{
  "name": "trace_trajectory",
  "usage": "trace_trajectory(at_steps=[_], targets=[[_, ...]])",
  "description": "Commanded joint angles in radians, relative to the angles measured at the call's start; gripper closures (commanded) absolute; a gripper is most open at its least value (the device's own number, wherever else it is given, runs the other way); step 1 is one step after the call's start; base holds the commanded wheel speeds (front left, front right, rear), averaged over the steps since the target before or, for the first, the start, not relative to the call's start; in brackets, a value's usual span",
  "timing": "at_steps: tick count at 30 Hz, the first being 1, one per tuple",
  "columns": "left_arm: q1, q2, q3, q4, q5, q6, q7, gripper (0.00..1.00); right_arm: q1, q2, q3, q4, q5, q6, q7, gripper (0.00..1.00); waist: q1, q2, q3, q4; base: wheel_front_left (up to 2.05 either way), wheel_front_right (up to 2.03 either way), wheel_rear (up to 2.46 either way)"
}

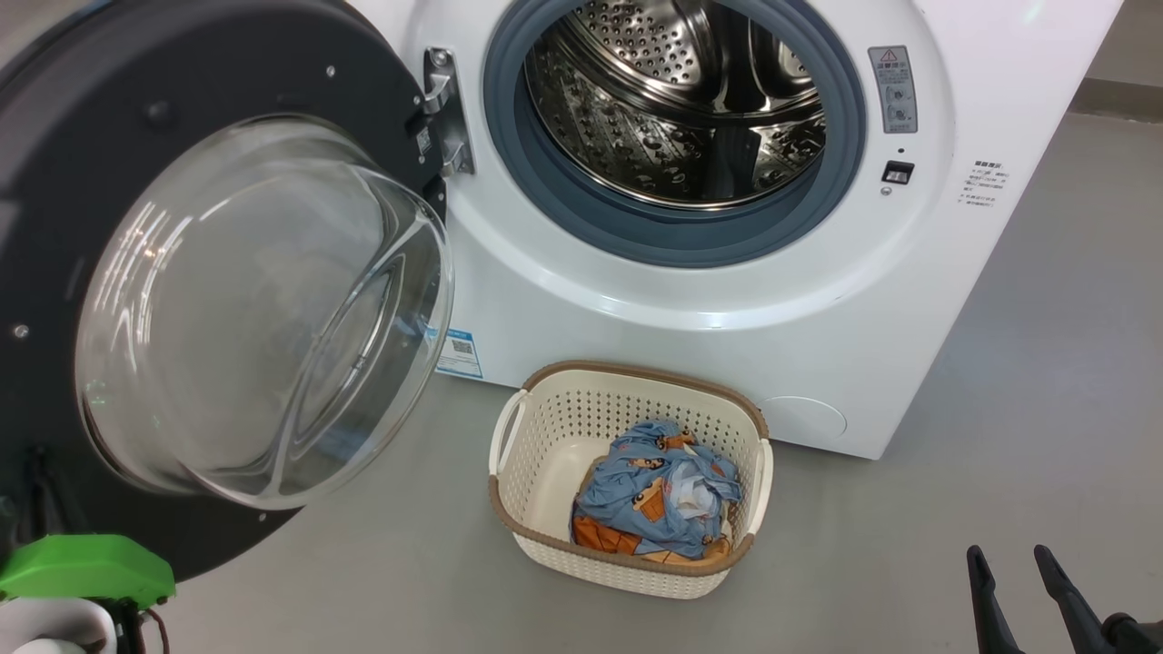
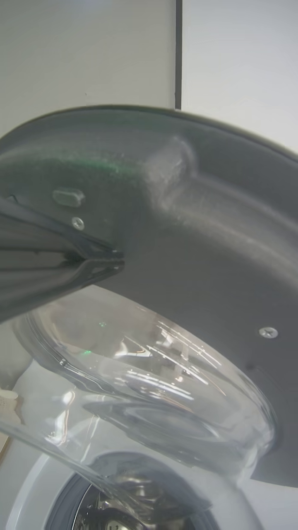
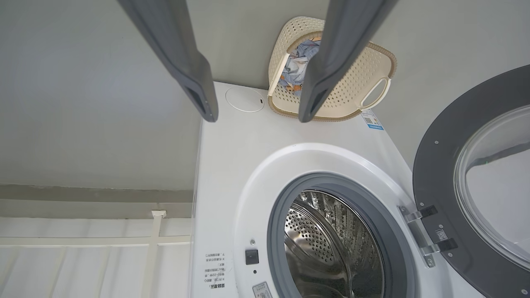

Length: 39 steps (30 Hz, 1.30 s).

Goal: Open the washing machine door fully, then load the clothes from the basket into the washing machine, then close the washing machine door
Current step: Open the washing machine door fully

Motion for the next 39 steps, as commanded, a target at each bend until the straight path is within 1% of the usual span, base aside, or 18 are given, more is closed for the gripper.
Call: trace_trajectory(at_steps=[1, 5, 6, 12, 14, 15, 16, 17, 18, 19, 22, 26, 32, 34, 39], targets=[[-0.028, 0.030, 0.048, -0.051, 0.013, -0.006, -0.006, 1.00, 0.000, -0.015, 0.023, -0.023, -0.001, 0.002, -0.012, 0.00, 0.0000, -0.0001, -0.001, -0.001, 0.00, 0.00, 0.00], [0.029, -0.001, 0.058, -0.149, 0.034, -0.016, -0.006, 1.00, 0.001, -0.015, 0.022, -0.022, 0.003, 0.002, -0.012, 0.00, 0.0000, -0.0001, -0.001, -0.003, 0.00, 0.00, 0.00], [0.029, -0.001, 0.058, -0.149, 0.034, -0.016, -0.006, 1.00, 0.001, -0.015, 0.022, -0.022, 0.003, 0.002, -0.012, 0.00, 0.0000, -0.0001, -0.001, -0.003, 0.00, 0.00, 0.00], [0.130, -0.058, 0.042, -0.348, 0.068, -0.035, -0.007, 1.00, 0.003, -0.016, 0.018, -0.023, 0.005, 0.002, -0.012, 0.00, 0.0000, -0.0001, 0.006, 0.003, 0.00, 0.00, 0.00], [0.153, -0.068, 0.029, -0.415, 0.093, -0.036, -0.007, 0.69, 0.000, -0.016, 0.019, -0.023, 0.004, 0.002, -0.012, 0.00, 0.0000, -0.0001, 0.009, 0.004, 0.00, 0.00, 0.00], [0.163, -0.075, 0.020, -0.447, 0.102, -0.037, -0.007, 0.57, -0.002, -0.017, 0.020, -0.023, 0.004, 0.002, -0.012, 0.00, 0.0000, -0.0001, 0.010, 0.004, 0.00, 0.00, 0.00], [0.172, -0.080, 0.011, -0.474, 0.110, -0.038, -0.007, 0.36, -0.004, -0.017, 0.021, -0.024, 0.003, 0.002, -0.012, 0.00, 0.0000, -0.0001, 0.011, 0.004, 0.00, 0.00, 0.00], [0.181, -0.085, 0.001, -0.500, 0.118, -0.039, -0.007, 0.19, -0.006, -0.018, 0.024, -0.024, 0.003, 0.002, -0.012, 0.00, 0.0000, -0.0001, 0.012, 0.002, 0.00, 0.00, 0.00], [0.188, -0.089, -0.010, -0.521, 0.123, -0.043, -0.007, 0.04, -0.009, -0.019, 0.027, -0.023, 0.003, 0.002, -0.012, 0.00, 0.0000, -0.0001, 0.013, 0.000, 0.00, 0.00, 0.00], [0.196, -0.093, -0.023, -0.540, 0.127, -0.046, -0.007, 0.00, -0.011, -0.020, 0.030, -0.023, 0.003, 0.002, -0.012, 0.00, 0.0000, -0.0001, 0.013, -0.004, 0.00, 0.00, 0.00], [0.216, -0.101, -0.064, -0.579, 0.141, -0.063, -0.007, 0.00, -0.018, -0.023, 0.041, -0.023, 0.004, 0.002, -0.012, 0.00, 0.0000, -0.0001, 0.016, -0.021, 0.00, 0.00, 0.00], [0.236, -0.116, -0.106, -0.602, 0.130, -0.092, -0.007, 0.00, -0.025, -0.023, 0.053, -0.030, 0.008, 0.002, -0.012, 0.00, 0.0000, -0.0001, 0.019, -0.054, 0.00, 0.00, 0.00], [0.277, -0.126, -0.151, -0.561, 0.138, -0.135, -0.007, 0.00, -0.033, -0.025, 0.078, -0.045, 0.009, 0.002, -0.012, 0.00, 0.0000, -0.0001, 0.018, -0.112, 0.00, 0.00, 0.00], [0.290, -0.126, -0.162, -0.542, 0.145, -0.153, -0.007, 0.00, -0.035, -0.026, 0.086, -0.050, 0.009, 0.002, -0.012, 0.00, 0.0000, -0.0001, 0.017, -0.132, 0.00, 0.00, 0.00], [0.322, -0.133, -0.169, -0.487, 0.125, -0.204, -0.007, 0.00, -0.039, -0.029, 0.104, -0.059, 0.009, 0.002, -0.012, 0.00, 0.0000, -0.0001, 0.017, -0.175, 0.00, 0.00, 0.00]])
